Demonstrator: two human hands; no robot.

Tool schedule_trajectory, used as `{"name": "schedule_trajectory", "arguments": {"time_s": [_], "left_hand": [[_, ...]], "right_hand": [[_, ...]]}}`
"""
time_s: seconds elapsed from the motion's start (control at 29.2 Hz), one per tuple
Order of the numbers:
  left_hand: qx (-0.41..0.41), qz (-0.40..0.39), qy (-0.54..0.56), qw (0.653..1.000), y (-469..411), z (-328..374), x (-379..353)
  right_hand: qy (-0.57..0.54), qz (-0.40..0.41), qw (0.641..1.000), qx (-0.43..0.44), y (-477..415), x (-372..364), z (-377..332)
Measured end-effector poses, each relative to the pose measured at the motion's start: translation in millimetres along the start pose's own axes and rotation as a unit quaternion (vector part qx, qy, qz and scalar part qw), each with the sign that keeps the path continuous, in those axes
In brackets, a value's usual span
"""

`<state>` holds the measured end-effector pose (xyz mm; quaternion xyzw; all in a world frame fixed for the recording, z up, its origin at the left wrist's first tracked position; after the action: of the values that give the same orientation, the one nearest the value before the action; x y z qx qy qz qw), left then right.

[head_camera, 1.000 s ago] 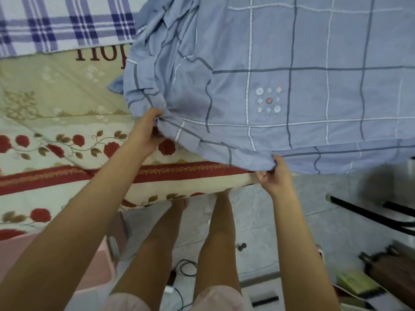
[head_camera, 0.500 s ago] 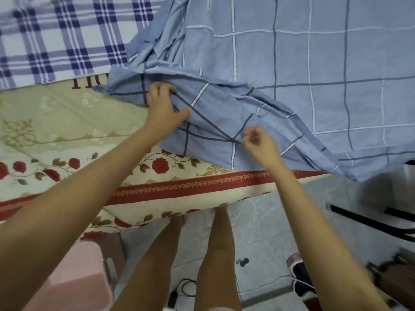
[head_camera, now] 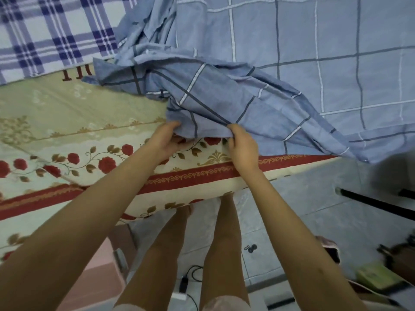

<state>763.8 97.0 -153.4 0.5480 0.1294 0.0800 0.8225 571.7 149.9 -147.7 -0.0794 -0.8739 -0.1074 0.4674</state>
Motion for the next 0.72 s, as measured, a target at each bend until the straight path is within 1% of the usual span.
{"name": "schedule_trajectory", "arguments": {"time_s": [0.07,0.14,0.24,0.34,0.48,0.55,0.72], "left_hand": [[0.048,-0.024,0.118,0.992,3.2,5.8,-8.8],[0.059,-0.032,0.170,0.983,6.9,13.5,-17.6],[0.066,-0.038,0.203,0.976,8.6,19.3,-23.8],[0.068,-0.030,0.228,0.971,7.5,25.3,-17.4],[0.057,-0.017,0.258,0.964,4.2,35.5,-9.3],[0.017,-0.010,0.257,0.966,6.2,49.2,-8.9],[-0.067,-0.015,0.330,0.941,14.5,87.6,-21.1]], "right_hand": [[-0.021,0.013,0.999,0.041,3.5,13.9,-3.8],[-0.018,0.015,0.996,0.088,10.2,23.6,-9.7],[0.015,0.003,0.990,0.142,24.0,25.7,-12.6],[0.030,-0.011,0.984,0.176,31.0,25.4,-9.0],[0.016,0.032,0.982,0.186,37.9,33.0,-8.7],[0.004,0.070,0.977,0.199,40.4,36.8,-11.2],[0.016,0.134,0.969,0.208,45.3,50.1,-15.5]]}}
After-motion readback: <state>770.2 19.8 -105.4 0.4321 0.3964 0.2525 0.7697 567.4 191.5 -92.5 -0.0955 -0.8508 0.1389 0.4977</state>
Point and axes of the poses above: each hand's wrist, its own y-axis away from the middle knuckle, its own x-axis out of the back of the hand, z = x × y, the point moved 3 cm from there along -y, towards the middle knuckle, and after that the axes turned 7 degrees about z, right-handed, at the moved point
